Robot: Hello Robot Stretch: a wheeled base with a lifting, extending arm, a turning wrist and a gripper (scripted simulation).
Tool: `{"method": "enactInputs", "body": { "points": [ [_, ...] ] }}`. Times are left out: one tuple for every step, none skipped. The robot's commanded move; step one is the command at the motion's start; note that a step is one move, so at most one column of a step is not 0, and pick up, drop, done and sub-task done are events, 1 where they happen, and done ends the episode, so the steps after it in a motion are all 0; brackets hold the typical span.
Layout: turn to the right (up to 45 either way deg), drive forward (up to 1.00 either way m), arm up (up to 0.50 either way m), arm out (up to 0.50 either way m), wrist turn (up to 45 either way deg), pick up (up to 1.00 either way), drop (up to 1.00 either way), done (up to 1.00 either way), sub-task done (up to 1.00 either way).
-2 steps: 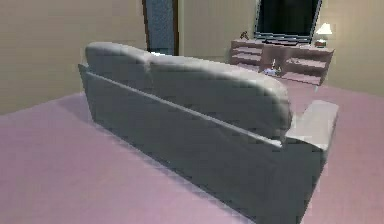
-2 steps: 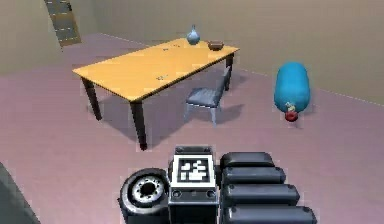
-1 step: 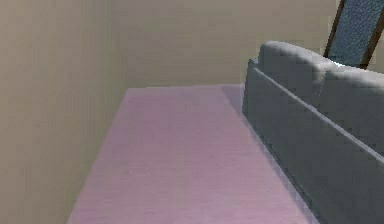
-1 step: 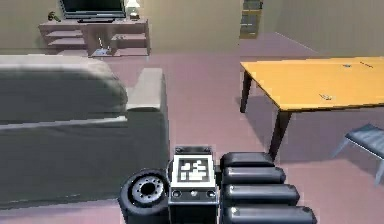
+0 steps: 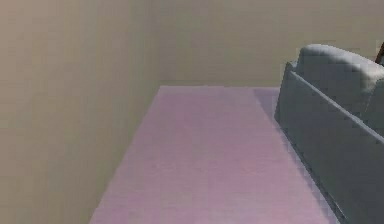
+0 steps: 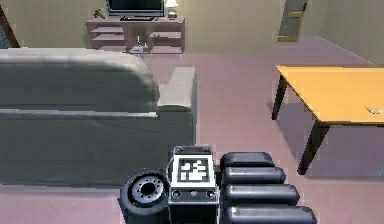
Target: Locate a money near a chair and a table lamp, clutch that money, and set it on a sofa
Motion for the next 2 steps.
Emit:
{"method": "enactInputs", "body": {
  "points": [
    [0.0,0.05,0.0,0.0,0.0,0.0,0.0,0.0,0.0],
    [12.0,0.0,0.0,0.0,0.0,0.0,0.0,0.0,0.0]
  ]
}}
